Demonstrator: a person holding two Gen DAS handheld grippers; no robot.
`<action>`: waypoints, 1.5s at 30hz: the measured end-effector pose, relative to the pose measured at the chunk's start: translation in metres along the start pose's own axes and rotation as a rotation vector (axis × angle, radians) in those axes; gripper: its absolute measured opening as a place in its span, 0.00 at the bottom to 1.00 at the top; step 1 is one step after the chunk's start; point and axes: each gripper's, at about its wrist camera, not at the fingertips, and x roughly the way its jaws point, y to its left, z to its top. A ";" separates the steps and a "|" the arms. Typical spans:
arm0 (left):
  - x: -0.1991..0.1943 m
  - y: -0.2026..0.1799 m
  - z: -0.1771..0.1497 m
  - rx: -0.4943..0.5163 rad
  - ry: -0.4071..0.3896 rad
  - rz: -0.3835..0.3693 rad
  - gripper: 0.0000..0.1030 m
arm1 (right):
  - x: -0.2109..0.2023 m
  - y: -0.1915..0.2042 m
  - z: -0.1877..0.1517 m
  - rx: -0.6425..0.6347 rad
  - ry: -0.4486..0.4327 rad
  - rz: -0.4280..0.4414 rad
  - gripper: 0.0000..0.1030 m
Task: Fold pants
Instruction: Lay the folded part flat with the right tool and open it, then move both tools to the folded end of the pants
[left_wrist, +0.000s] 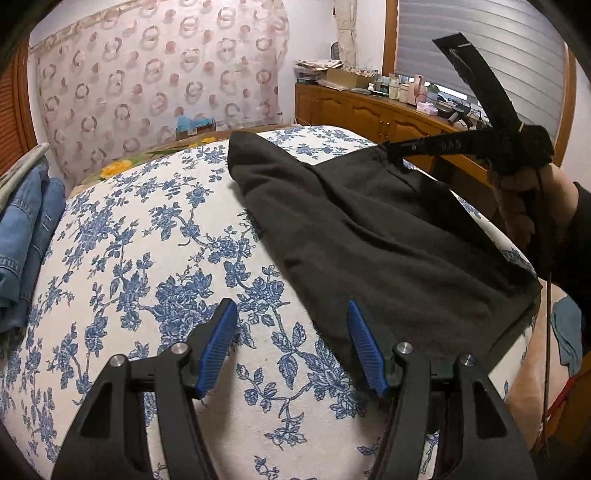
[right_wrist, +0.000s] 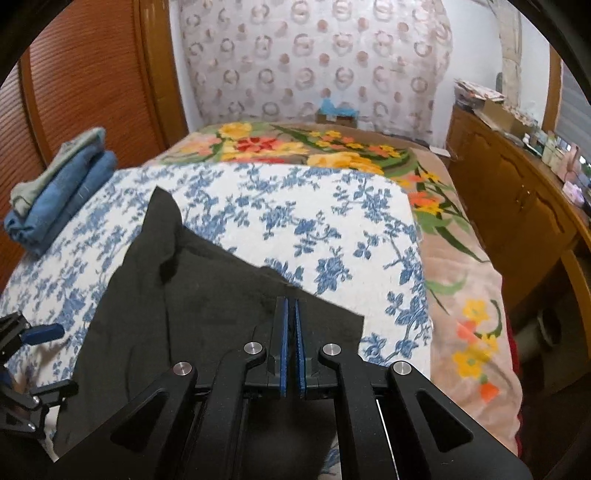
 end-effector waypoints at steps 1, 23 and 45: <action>0.000 0.000 0.000 0.001 0.001 0.001 0.59 | -0.002 -0.001 0.001 -0.002 -0.004 -0.008 0.01; 0.002 0.001 -0.001 -0.006 0.008 -0.001 0.59 | 0.010 -0.037 -0.006 0.083 0.009 -0.163 0.00; 0.005 0.003 -0.002 -0.007 0.015 0.000 0.59 | -0.056 0.050 -0.100 -0.036 0.024 -0.009 0.31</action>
